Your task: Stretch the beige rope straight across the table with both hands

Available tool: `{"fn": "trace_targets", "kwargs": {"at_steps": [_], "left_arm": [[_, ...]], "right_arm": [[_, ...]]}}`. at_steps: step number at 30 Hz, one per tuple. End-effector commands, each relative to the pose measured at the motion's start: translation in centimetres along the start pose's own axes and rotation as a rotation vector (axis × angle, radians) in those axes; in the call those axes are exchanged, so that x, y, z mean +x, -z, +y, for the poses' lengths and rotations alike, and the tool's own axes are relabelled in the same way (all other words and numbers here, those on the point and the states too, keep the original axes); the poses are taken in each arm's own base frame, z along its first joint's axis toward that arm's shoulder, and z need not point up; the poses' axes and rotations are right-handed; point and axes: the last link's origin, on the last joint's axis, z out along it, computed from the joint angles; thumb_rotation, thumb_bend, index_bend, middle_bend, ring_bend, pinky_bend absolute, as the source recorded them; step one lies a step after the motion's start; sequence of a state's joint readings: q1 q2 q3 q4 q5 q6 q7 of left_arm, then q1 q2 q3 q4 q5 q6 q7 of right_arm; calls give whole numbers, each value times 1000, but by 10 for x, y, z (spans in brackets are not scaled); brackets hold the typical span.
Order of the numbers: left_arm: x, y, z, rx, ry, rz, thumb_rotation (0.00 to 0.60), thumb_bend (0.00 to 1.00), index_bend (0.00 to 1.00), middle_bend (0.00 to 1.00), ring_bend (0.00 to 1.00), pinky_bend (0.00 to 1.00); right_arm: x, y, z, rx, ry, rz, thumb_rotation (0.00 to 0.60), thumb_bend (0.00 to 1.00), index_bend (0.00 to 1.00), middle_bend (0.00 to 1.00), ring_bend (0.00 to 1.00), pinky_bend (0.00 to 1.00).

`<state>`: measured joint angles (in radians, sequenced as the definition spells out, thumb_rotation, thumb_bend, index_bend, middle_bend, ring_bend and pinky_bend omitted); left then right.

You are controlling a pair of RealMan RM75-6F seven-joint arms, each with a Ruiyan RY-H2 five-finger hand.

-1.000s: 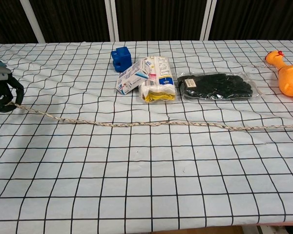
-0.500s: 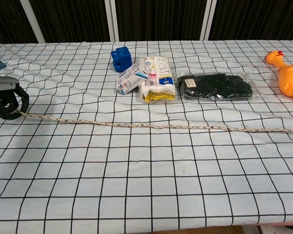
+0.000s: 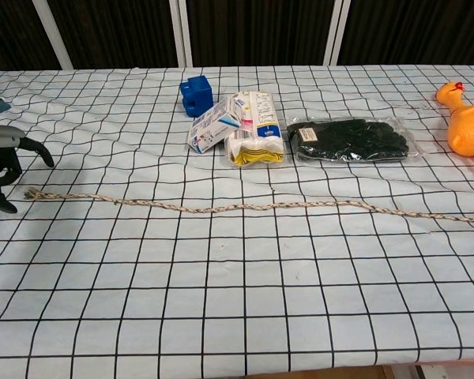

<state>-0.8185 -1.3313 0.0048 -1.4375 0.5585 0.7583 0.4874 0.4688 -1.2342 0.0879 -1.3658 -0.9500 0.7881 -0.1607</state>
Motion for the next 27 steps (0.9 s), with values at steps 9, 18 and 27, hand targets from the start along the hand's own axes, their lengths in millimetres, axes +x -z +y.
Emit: {"fn": "trace_targets", "kwargs": {"at_steps": [9, 18, 27], "left_arm": [[75, 49, 13, -51, 64, 230, 600, 68, 163, 549, 519, 623], [71, 131, -2, -58, -10, 412, 600, 61, 163, 272, 201, 270], [10, 198, -53, 13, 70, 555, 600, 50, 163, 174, 86, 120]], "right_arm": [[97, 39, -6, 11, -89, 258, 600, 127, 145, 412, 610, 601], [101, 80, -26, 119, 4, 430, 600, 127, 134, 118, 293, 248], [43, 123, -27, 175, 59, 517, 600, 127, 133, 114, 282, 239]]}}
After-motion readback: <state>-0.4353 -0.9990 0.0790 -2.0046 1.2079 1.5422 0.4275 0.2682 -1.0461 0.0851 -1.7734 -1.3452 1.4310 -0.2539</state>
